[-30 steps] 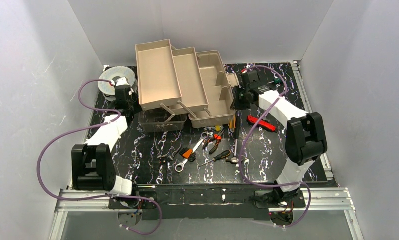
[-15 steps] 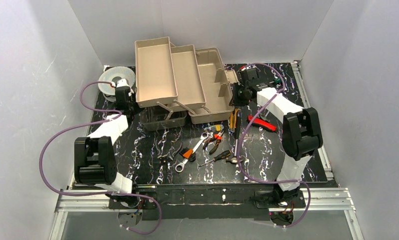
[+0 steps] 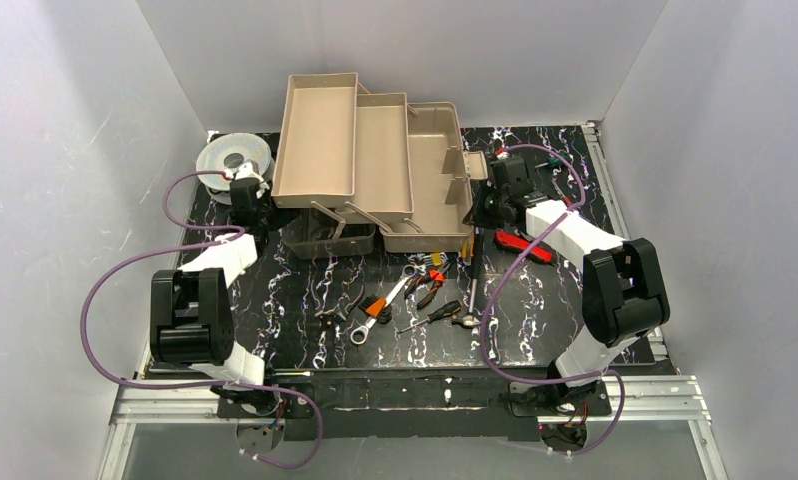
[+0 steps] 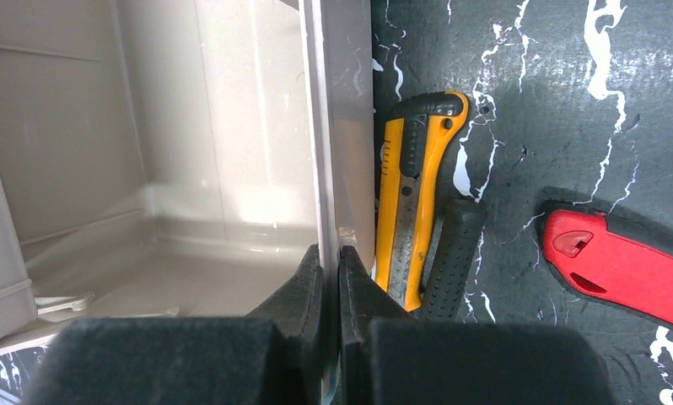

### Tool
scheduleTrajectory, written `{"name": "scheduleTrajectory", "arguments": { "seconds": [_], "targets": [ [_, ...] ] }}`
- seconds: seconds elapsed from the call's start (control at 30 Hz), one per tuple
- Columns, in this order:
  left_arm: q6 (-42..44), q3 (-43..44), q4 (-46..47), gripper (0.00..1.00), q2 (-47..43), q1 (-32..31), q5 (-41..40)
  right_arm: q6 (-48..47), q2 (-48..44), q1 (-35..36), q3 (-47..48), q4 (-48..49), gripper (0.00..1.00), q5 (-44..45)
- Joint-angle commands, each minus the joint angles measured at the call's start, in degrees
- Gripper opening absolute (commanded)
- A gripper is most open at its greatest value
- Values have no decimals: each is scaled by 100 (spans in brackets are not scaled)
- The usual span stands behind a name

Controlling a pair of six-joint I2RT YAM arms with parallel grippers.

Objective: Pack the tool kit

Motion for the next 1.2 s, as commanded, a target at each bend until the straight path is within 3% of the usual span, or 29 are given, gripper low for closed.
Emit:
{"name": "scheduleTrajectory", "arguments": {
  "seconds": [0.0,0.2,0.57,0.7,0.8,0.9,1.0,1.17],
  "targets": [
    [-583,-340,-219,41,-385,136,834,571,-45,278,-60,28,1,-890],
    [-1107,-549,-348,46,-834,648,775,649,-30,291,160,-41,1,-899],
    [-1913,-872,-852,70,-2269,1125,-14,881,-137,355,406,-84,2,-858],
    [-1858,-736,-1673,81,-3133,1157,-615,832,-274,389,358,-55,23,-891],
    [-1558,-512,-2230,87,-3614,1155,-650,666,-469,390,365,-146,31,-707],
    [-1306,-348,-2621,91,-3818,1153,-159,334,-664,383,463,-393,36,-517],
    [-1136,-343,-2887,97,-3933,1146,381,65,-910,379,463,-578,51,-207],
    [-447,-118,-3542,98,-4342,1036,508,-260,-1470,339,199,-680,62,256]
  ]
}}
